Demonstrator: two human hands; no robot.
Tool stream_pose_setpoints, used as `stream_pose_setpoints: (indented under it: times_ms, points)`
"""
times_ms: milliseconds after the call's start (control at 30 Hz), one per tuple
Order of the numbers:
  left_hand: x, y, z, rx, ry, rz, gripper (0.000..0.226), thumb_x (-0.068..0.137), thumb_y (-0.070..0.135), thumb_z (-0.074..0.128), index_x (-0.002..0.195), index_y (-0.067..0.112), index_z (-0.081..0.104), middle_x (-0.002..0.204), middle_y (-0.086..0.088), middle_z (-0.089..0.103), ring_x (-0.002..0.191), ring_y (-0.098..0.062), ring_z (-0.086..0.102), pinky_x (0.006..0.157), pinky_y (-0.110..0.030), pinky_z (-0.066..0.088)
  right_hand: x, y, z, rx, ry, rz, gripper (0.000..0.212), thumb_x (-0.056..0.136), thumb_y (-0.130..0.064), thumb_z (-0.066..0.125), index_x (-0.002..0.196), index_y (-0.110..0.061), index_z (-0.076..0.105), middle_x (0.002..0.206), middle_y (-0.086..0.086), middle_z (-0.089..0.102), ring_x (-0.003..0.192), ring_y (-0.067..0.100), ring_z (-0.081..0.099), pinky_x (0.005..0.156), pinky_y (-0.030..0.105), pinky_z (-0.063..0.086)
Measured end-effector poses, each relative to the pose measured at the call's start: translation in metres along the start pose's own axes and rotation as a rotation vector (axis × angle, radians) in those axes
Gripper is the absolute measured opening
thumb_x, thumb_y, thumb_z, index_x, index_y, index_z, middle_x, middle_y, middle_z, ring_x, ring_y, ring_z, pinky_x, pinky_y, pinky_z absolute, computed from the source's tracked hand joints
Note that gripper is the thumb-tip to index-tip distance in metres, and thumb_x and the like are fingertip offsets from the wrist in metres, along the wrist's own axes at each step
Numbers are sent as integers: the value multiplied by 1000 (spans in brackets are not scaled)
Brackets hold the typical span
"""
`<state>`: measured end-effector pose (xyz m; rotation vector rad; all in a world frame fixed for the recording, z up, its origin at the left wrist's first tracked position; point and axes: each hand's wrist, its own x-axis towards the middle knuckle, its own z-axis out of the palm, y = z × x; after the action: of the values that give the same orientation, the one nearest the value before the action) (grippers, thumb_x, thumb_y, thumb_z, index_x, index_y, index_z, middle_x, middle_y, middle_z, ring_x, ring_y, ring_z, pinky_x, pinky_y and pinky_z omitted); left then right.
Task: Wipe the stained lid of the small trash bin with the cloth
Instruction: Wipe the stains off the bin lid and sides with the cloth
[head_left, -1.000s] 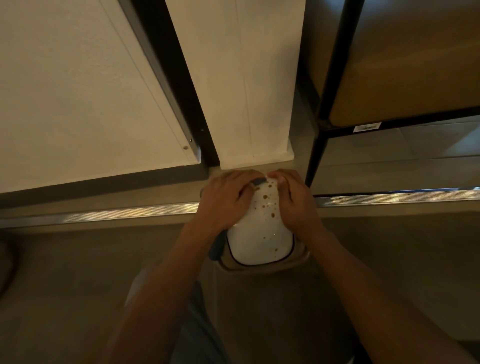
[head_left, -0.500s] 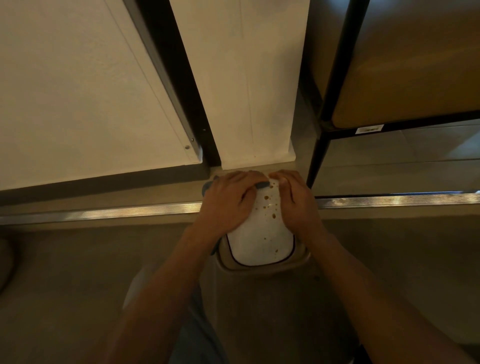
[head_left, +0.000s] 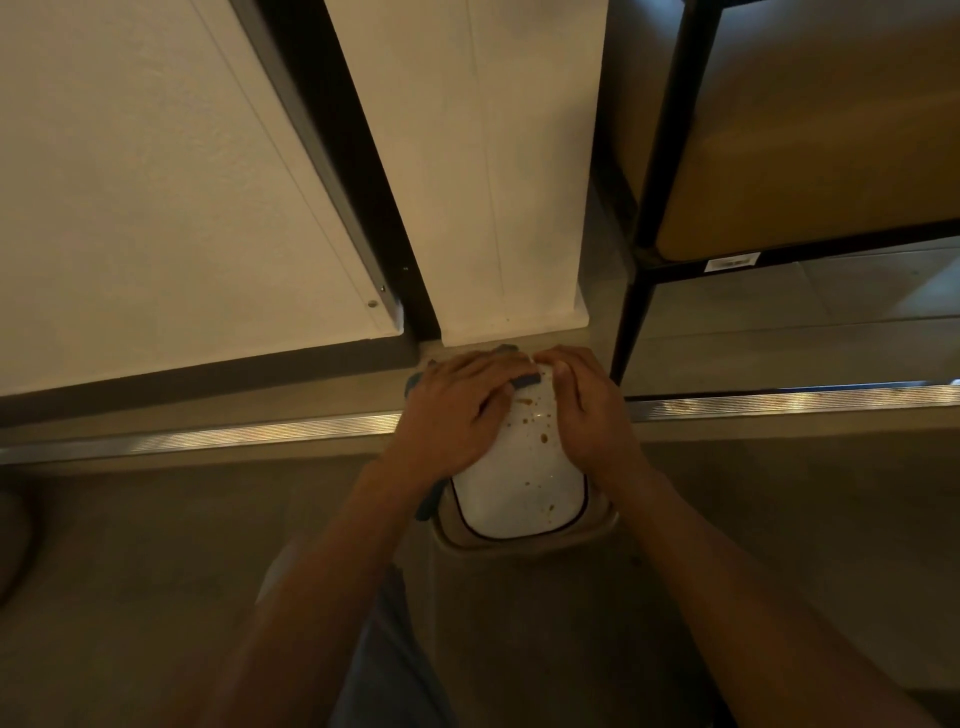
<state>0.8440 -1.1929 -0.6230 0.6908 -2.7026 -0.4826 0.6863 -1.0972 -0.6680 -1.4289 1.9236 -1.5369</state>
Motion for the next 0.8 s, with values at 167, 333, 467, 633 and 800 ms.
stream_pose_setpoints:
  times_ms: [167, 333, 467, 633, 800]
  points:
    - [-11, -26, -12, -156, 40, -76, 34, 106, 21, 42, 131, 28, 63, 138, 15, 55, 127, -1, 48, 112, -33, 36, -1, -1, -2, -26, -1, 14, 32, 105, -18, 35, 118, -6, 62, 116, 5, 58, 108, 16, 56, 98, 31, 46]
    - [27, 0, -2, -50, -45, -276, 36, 104, 28, 36, 125, 29, 65, 127, 5, 66, 112, -18, 61, 92, -31, 44, -1, -2, -4, -10, -12, 35, 35, 104, -19, 33, 119, -5, 61, 117, 8, 58, 110, 20, 56, 99, 33, 45]
    - [-11, 11, -1, 54, 18, 29, 41, 102, 32, 37, 134, 25, 63, 142, 4, 58, 129, -19, 54, 111, -38, 36, -1, -3, -3, -12, -27, 22, 35, 104, -18, 33, 120, -3, 60, 118, 10, 59, 110, 20, 56, 100, 32, 45]
    - [-22, -23, -15, -115, 37, -111, 38, 106, 33, 36, 135, 30, 60, 141, 11, 55, 130, -9, 49, 109, -31, 37, 0, -3, -3, -55, -16, 24, 33, 105, -18, 34, 120, -7, 61, 118, 4, 59, 109, 15, 55, 99, 29, 45]
    - [24, -8, 0, -72, -72, -326, 35, 106, 31, 33, 126, 31, 62, 125, 3, 66, 111, -19, 60, 91, -31, 43, -1, -2, -3, -39, -35, 44, 37, 104, -24, 31, 120, -8, 60, 118, 6, 58, 110, 17, 55, 99, 30, 45]
